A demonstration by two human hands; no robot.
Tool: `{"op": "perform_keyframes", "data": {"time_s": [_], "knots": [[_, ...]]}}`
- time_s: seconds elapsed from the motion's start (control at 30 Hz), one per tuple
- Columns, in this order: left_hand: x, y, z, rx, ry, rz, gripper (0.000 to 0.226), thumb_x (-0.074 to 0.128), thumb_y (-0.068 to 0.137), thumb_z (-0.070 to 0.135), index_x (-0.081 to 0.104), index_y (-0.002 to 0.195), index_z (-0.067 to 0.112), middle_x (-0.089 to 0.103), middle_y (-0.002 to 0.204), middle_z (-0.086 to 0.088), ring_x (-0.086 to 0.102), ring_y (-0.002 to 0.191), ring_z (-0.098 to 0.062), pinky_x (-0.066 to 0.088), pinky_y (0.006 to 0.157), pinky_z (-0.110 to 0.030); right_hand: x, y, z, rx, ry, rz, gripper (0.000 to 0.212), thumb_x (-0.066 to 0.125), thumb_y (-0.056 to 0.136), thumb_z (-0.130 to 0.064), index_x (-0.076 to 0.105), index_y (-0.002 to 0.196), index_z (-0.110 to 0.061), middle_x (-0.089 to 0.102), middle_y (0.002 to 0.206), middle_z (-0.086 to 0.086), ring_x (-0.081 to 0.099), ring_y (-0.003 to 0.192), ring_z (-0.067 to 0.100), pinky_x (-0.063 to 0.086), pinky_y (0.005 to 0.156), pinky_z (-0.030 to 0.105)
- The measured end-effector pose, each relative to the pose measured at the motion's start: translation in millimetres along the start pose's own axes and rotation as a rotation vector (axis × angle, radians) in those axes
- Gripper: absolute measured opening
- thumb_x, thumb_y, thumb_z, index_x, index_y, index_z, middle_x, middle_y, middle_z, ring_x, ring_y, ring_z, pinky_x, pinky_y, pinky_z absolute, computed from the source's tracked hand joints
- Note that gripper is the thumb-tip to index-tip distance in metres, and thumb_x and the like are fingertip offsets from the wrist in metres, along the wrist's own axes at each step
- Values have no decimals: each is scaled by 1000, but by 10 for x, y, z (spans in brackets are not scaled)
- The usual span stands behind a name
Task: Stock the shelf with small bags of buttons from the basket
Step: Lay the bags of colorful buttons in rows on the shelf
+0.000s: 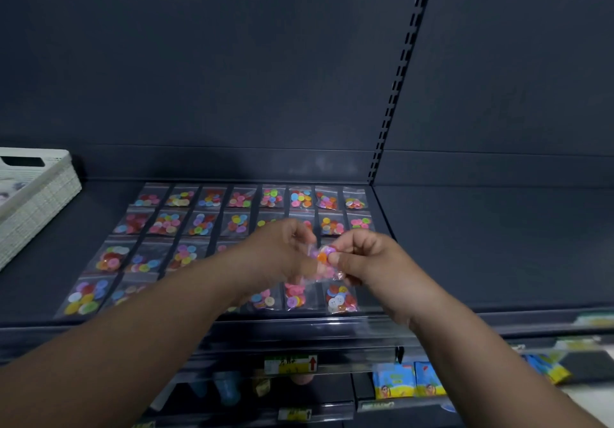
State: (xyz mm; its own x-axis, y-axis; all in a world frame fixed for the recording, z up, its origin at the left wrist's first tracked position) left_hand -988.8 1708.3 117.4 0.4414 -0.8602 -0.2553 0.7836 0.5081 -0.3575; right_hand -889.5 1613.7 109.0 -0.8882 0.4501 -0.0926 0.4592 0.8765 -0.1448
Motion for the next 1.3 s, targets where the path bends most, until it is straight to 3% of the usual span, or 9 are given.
{"op": "perform_keyframes", "data": {"time_s": [0.2, 0.37, 0.53, 0.63, 0.8, 0.93, 1.13, 1.23, 1.3], "knots": [[-70, 15, -74, -41, -205, 94, 5, 66, 86, 8, 61, 85, 11, 68, 91, -9, 64, 78, -17, 57, 65, -26, -113, -53, 114, 75, 150, 12, 20, 65, 83, -1, 57, 70, -14, 56, 56, -3, 54, 51, 8, 46, 53, 23], [-175, 13, -7, 3, -118, 213, 8, 59, 91, 10, 57, 83, 11, 68, 97, -15, 60, 78, -21, 57, 76, -37, -263, -83, 156, 81, 15, 93, 20, 64, 85, -5, 60, 70, -17, 59, 63, 4, 52, 60, 16, 42, 55, 24], [23, -22, 124, 64, 51, 116, 12, 61, 90, 12, 55, 80, 15, 63, 81, -8, 60, 73, -19, 56, 71, -33, -235, -59, -57, -37, -10, 15, 15, 65, 84, -6, 65, 95, -16, 67, 80, -4, 62, 72, 4, 48, 71, 16], [154, 1, 171, 69, 38, 87, 14, 62, 88, 13, 54, 78, 15, 64, 81, -6, 65, 75, -21, 57, 72, -34, -159, -69, -125, -80, -90, -46, 17, 65, 80, 6, 66, 88, -9, 66, 75, 3, 61, 69, 10, 51, 68, 21], [68, 41, 117, 136, 190, 144, 7, 62, 88, 18, 58, 82, 18, 65, 82, 0, 65, 77, -16, 54, 74, -32, -520, -80, 80, 21, -63, 188, 19, 66, 79, 7, 59, 79, -11, 62, 67, 3, 55, 54, 8, 45, 51, 17], [34, 34, -19, 169, 481, 144, 8, 57, 91, 20, 62, 84, 21, 65, 87, 6, 63, 83, -14, 54, 75, -31, -752, -114, 366, 142, -97, 315, 20, 70, 79, 3, 54, 81, -10, 61, 73, 8, 58, 61, 15, 52, 56, 29], [234, 8, -121, 232, 959, 55, 21, 50, 95, 30, 65, 109, 24, 60, 113, 7, 51, 106, -12, 36, 83, -20, -747, -206, 363, 101, -884, 366, 27, 75, 76, -28, 52, 82, -16, 58, 76, 1, 57, 71, 18, 44, 59, 30], [275, 21, -193, 217, 1023, 14, 22, 49, 96, 30, 65, 110, 23, 59, 115, 5, 47, 111, -16, 39, 96, -29, -686, -214, 312, -44, -991, 349, 17, 70, 80, -26, 56, 82, -16, 52, 84, -4, 54, 78, 16, 42, 62, 24], [284, 25, -244, 201, 1022, -15, 24, 48, 96, 28, 64, 113, 21, 57, 118, 4, 47, 112, -16, 40, 99, -34, -627, -194, 300, -155, -971, 283, 5, 68, 82, -19, 64, 85, -18, 51, 89, -10, 48, 90, 9, 33, 66, 7]]}}
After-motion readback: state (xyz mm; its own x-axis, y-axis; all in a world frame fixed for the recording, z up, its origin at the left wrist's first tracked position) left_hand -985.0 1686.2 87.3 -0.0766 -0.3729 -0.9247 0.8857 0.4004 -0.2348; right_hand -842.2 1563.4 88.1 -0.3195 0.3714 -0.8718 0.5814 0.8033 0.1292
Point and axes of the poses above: each hand's wrist, its own y-axis towards the middle knuckle, its own x-axis out of the palm, z = x × y, the point moved 7 cm from there along y, towards the middle knuckle
